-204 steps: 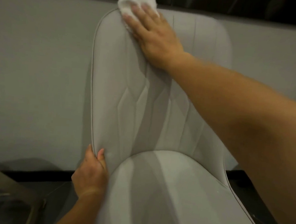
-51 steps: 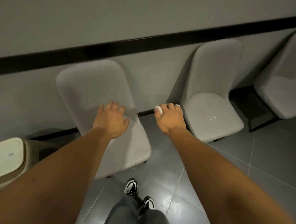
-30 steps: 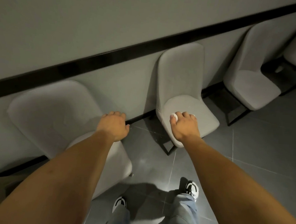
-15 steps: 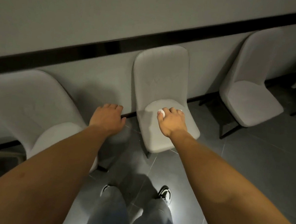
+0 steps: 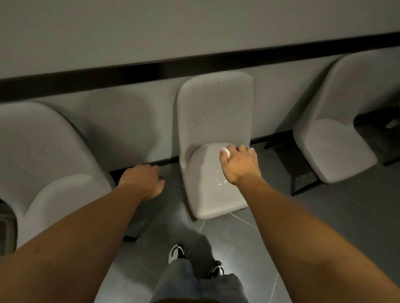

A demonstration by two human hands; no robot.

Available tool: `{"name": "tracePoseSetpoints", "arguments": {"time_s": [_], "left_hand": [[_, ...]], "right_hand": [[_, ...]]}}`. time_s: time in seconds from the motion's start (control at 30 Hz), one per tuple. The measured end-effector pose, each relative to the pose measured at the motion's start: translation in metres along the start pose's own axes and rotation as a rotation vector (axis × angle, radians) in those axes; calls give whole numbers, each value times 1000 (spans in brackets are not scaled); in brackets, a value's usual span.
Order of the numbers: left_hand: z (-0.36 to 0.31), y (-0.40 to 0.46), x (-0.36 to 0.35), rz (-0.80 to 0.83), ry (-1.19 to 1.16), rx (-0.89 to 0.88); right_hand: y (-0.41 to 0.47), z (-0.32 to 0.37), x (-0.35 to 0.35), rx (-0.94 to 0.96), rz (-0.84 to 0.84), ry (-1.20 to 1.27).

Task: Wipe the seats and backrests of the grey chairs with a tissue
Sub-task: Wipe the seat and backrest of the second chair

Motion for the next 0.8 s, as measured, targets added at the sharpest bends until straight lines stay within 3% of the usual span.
{"name": "tracePoseSetpoints", "arguments": {"time_s": [0.1, 0.2, 0.47, 0.67, 0.8], "left_hand": [[72, 9, -36, 156, 96, 186], [90, 21, -42, 167, 141, 221], [17, 55, -2, -55, -45, 128], [-8, 58, -8, -54, -65, 308], [-41, 46, -7, -110, -119, 434]], "right_hand": [[20, 9, -10, 27, 16, -5], [34, 14, -27, 52, 41, -7], [74, 3, -50, 133, 113, -21], [107, -37, -47, 260, 75, -39], [122, -66, -58, 367, 182, -72]]}}
Point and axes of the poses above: each hand's wrist, its own y-axis towards the middle knuckle, its own x-axis out of the back of the hand, z = x × y, the point moved 10 cm from there along y, towards the middle knuckle, and after that the axes turned 11 degrees about x, right-handed, at the moved point
